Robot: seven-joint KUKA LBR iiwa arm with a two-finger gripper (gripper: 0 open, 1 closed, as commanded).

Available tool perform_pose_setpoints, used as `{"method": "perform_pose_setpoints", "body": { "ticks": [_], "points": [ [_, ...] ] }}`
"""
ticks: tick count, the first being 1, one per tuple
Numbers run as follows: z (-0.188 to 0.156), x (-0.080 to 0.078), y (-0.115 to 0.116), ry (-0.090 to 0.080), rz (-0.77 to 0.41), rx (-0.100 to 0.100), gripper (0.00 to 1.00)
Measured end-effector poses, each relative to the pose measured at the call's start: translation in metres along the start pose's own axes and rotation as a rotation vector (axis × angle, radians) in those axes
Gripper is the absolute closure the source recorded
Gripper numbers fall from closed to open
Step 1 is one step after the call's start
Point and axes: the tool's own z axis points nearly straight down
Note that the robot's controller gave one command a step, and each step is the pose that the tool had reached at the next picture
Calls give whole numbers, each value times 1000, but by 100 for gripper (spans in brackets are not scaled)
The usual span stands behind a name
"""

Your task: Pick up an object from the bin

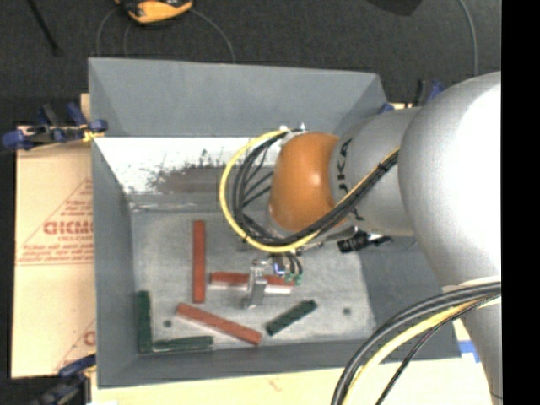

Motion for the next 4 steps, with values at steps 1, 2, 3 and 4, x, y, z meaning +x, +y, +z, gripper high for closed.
{"method": "perform_pose_setpoints", "body": {
  "ticks": [1, 2, 3, 4],
  "points": [
    [12, -1, 12, -14, -77, -6, 100],
    [11, -1, 11, -14, -87, -6, 100],
    [8, 0, 11, -11, -91, -6, 100],
    [-9, 3, 9, 4, -91, -1, 100]
  ]
}}
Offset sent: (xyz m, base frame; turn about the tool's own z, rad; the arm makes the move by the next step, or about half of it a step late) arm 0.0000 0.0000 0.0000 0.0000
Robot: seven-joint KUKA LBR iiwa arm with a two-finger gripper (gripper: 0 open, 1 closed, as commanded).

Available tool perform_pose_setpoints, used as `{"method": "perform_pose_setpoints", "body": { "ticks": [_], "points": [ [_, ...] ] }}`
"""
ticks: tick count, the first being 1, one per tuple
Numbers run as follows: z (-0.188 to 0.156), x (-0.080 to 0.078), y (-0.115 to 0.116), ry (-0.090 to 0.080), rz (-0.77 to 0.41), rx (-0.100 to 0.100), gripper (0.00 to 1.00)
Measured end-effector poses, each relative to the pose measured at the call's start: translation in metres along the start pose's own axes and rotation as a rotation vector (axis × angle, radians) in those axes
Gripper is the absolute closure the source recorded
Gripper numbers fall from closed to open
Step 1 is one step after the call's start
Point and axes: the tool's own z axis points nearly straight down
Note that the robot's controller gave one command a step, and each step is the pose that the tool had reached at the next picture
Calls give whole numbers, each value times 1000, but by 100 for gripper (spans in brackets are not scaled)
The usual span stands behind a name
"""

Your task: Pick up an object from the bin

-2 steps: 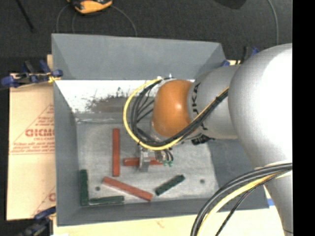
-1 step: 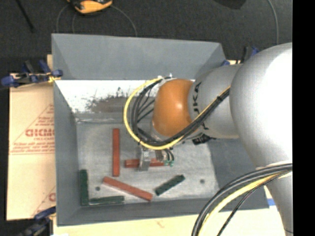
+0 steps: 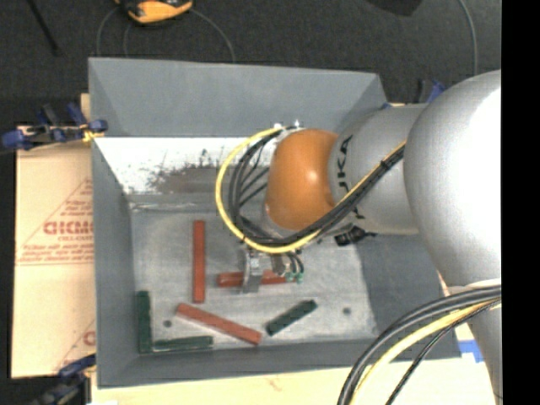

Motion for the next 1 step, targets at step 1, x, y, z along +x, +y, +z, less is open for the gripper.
{"method": "perform_pose_setpoints", "body": {
  "ticks": [1],
  "points": [
    [-16, -1, 0, 0, 0, 1, 100]
  ]
}}
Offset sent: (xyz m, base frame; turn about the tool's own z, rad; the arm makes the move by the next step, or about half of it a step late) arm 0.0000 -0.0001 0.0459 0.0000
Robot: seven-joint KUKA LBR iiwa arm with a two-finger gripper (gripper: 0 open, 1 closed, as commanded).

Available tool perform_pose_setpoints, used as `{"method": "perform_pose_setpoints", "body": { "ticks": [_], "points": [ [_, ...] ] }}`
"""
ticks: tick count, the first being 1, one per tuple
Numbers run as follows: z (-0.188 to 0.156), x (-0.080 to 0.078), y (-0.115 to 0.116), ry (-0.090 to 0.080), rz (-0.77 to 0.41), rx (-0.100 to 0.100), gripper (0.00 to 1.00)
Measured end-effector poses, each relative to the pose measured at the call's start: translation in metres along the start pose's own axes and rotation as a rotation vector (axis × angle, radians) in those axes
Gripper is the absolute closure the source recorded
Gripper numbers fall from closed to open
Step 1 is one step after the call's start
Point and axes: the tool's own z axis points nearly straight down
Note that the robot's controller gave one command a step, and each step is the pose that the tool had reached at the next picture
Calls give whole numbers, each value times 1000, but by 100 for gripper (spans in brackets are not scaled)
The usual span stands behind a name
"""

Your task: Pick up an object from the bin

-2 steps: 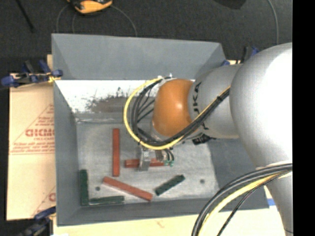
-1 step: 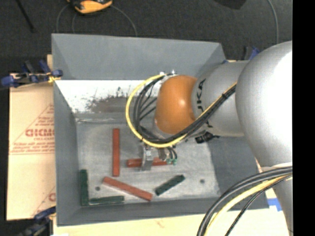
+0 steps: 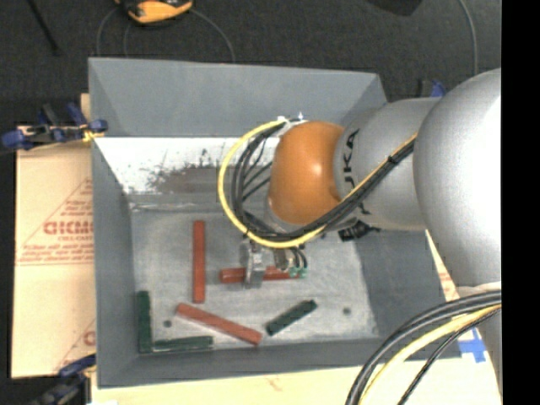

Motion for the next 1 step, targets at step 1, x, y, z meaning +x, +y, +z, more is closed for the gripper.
{"method": "perform_pose_setpoints", "body": {
  "ticks": [1],
  "points": [
    [-19, 0, 0, -2, -1, 0, 100]
  ]
}}
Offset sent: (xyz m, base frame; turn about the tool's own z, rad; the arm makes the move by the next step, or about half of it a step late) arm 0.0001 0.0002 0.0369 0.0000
